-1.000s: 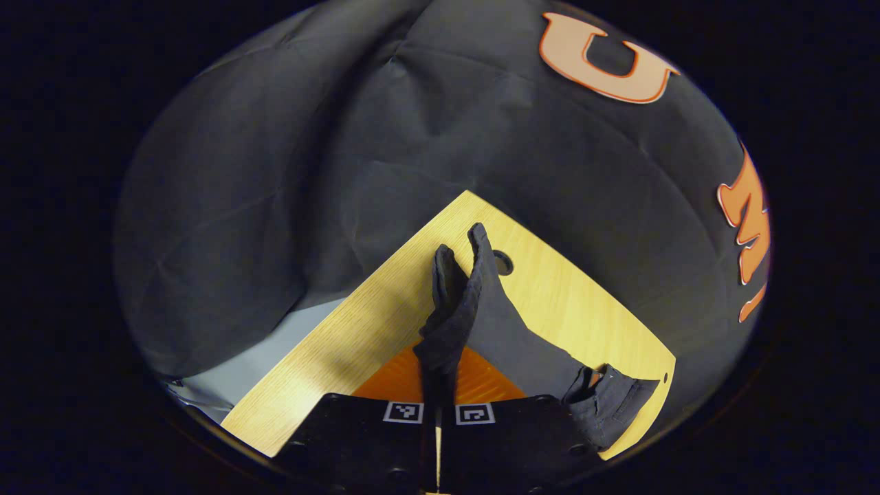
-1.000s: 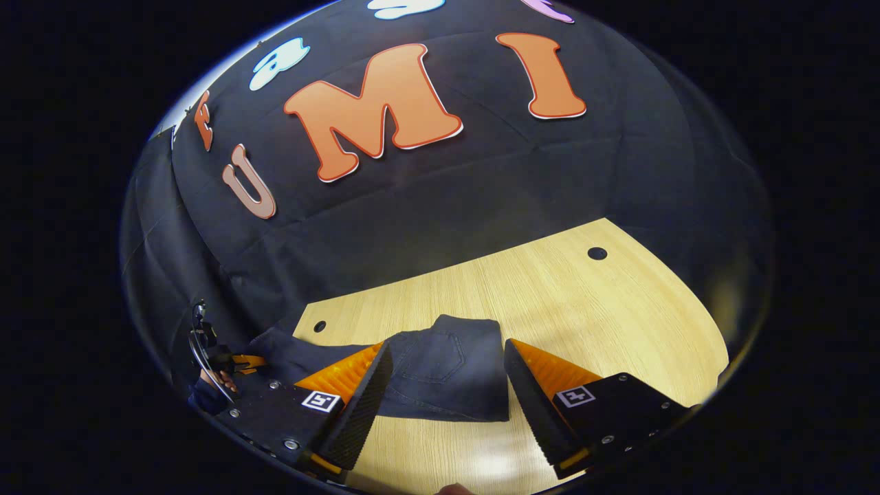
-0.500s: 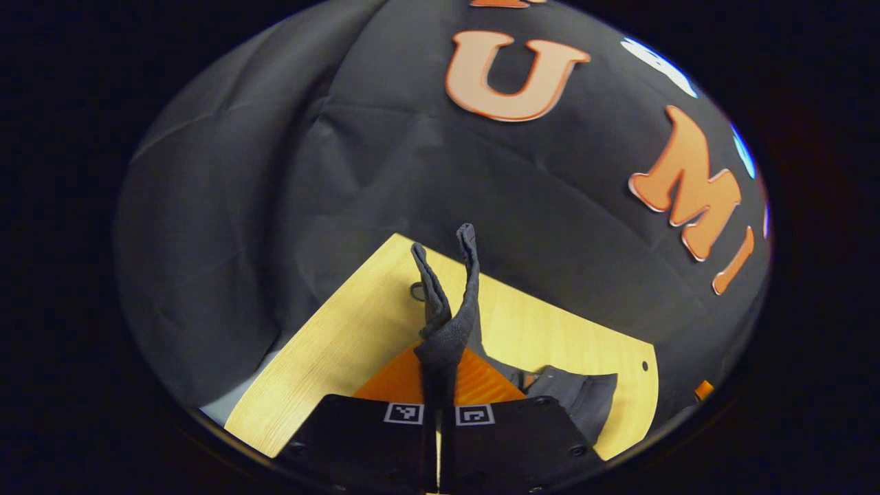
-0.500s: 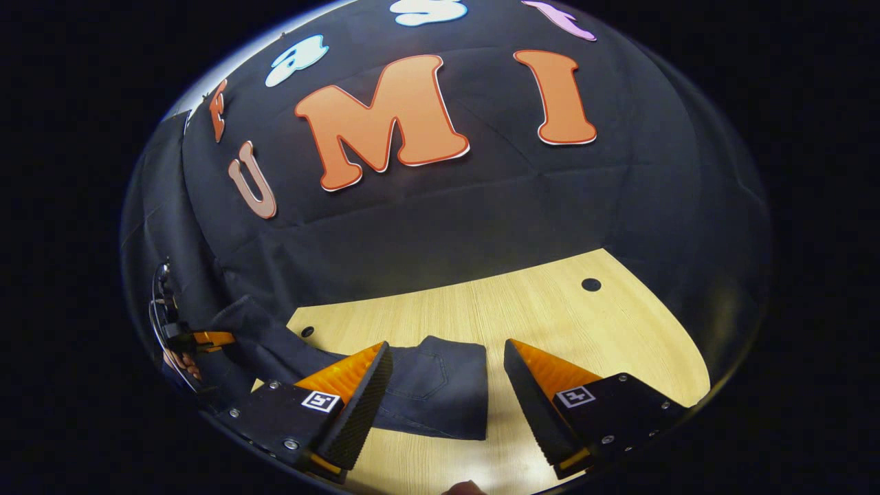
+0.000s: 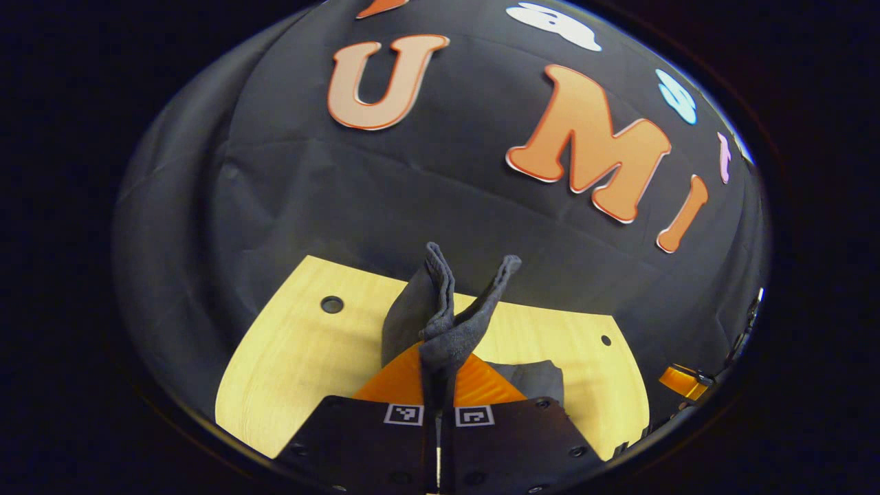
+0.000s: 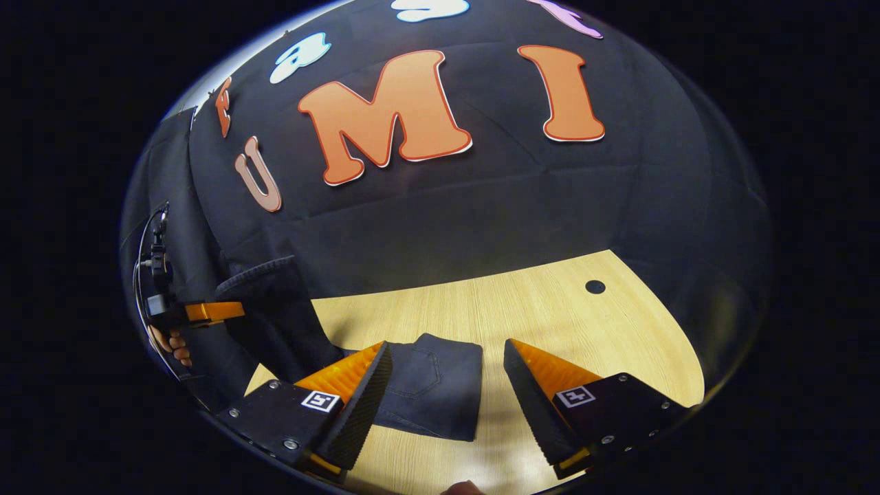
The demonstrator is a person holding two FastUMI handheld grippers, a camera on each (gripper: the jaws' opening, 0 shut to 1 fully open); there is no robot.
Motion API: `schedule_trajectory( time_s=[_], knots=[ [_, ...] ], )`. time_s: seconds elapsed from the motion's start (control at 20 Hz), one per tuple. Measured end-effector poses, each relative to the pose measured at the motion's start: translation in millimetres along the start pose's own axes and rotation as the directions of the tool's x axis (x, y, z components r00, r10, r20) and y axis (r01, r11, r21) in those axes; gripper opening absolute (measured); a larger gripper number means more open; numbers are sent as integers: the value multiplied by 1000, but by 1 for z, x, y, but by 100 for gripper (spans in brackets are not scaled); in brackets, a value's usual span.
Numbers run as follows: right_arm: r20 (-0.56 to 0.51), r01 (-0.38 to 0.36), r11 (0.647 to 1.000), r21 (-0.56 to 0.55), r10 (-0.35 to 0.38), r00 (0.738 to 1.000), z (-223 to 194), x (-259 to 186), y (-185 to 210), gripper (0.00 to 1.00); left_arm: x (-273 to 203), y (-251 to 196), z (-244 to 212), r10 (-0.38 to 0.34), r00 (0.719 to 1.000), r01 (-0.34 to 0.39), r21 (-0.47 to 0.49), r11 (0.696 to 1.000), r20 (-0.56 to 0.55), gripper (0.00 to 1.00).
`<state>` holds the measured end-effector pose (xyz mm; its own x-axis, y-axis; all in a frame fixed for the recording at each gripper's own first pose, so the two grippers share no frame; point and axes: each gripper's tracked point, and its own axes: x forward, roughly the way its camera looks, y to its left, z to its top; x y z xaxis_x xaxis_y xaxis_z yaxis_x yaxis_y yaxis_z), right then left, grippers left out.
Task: Grasp the waist and the cuffs of the jeans and fold them to make the two legs overlap; first hold the waist and fold one-third of the jeans toward the cuffs, then hold the cuffs and fold the remaining one-third in the same direction to finish folding.
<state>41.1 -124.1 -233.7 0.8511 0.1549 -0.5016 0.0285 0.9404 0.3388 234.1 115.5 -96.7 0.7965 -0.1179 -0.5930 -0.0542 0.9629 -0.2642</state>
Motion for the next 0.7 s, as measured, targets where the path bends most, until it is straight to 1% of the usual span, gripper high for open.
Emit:
schedule_trajectory(
  time_s=[0.25, 0.45, 0.5, 0.55, 0.7],
  knots=[
    [5, 3, 1000, 18, -3, 1000, 5, -3, -22, 98, 28, -78, -12, -25, 998, 28, 57, 998, -66, 2],
    [10, 11, 999, 31, -12, 1000, 8, -7, -47, 98, 52, -121, -23, -23, 994, 35, 109, 993, -111, 2],
    [10, 19, 999, 37, -19, 1000, 8, -9, -53, 98, 56, -130, -29, -18, 992, 34, 122, 992, -124, 1],
    [14, 16, 999, 44, -16, 1000, 9, -9, -59, 98, 60, -140, -36, -18, 990, 37, 137, 990, -139, 2],
    [22, 25, 999, 48, -26, 999, 11, -11, -73, 98, 71, -177, -62, -13, 982, 49, 186, 981, -190, 2]
  ],
)
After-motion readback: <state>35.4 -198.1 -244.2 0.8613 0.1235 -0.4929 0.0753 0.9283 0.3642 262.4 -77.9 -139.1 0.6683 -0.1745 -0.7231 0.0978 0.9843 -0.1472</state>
